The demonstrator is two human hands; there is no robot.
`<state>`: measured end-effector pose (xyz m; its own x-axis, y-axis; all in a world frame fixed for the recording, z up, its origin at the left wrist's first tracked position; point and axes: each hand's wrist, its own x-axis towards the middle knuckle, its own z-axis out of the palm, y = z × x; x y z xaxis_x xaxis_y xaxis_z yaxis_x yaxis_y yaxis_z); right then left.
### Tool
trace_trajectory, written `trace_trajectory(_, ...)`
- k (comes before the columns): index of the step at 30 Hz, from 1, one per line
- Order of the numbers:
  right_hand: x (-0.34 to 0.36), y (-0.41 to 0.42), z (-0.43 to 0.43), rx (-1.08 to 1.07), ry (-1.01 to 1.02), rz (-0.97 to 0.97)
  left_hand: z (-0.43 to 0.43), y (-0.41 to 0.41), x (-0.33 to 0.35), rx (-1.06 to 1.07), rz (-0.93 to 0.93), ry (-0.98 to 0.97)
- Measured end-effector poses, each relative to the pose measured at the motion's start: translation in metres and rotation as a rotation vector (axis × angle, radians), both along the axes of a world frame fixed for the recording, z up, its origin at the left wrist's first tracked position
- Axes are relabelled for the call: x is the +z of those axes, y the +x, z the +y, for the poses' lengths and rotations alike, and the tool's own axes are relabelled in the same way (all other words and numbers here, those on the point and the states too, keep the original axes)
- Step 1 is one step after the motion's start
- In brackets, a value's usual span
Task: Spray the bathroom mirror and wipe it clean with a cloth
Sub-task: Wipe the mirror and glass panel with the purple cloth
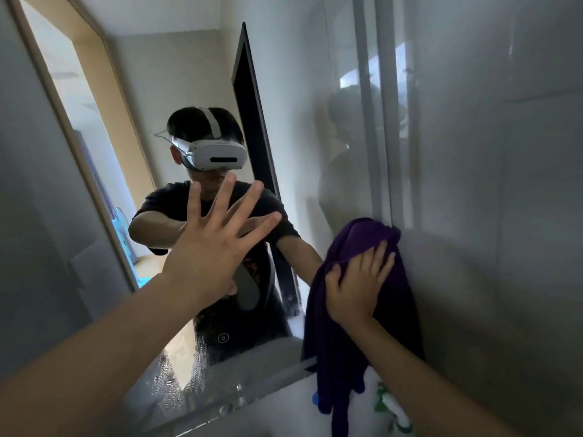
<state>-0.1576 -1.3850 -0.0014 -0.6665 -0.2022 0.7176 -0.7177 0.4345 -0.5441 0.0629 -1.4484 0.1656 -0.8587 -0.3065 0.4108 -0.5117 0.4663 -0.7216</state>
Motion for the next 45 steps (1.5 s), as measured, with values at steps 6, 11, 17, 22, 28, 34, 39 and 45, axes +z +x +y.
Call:
trace_trajectory(6,-0.041,0.055,-0.012,0.353,0.286,0.535,0.0,0.001,0.003,-0.04,-0.01,-0.018)
trace_trajectory(11,-0.054,0.033,0.001,0.543,0.383,0.798,-0.002,0.002,0.003,-0.082,-0.003,-0.018)
trace_trajectory(17,-0.005,0.008,0.001,0.503,0.312,0.922,-0.004,0.001,0.002,-0.011,-0.021,0.015)
trace_trajectory(22,0.086,-0.001,-0.003,0.205,0.238,0.702,0.008,-0.002,0.0,0.014,0.019,0.008)
trace_trajectory(28,0.107,0.036,-0.009,0.114,0.173,0.508,0.009,0.038,0.029,-0.126,0.317,0.073)
trace_trajectory(34,0.125,0.094,-0.035,0.219,0.182,0.652,-0.03,0.116,0.066,0.208,0.51,0.115)
trace_trajectory(39,0.092,0.155,-0.064,0.425,0.216,0.894,-0.041,0.118,0.064,0.159,0.553,0.186)
trace_trajectory(45,0.019,0.155,-0.062,0.651,0.45,1.217,-0.039,0.119,0.065,0.175,0.53,0.17)
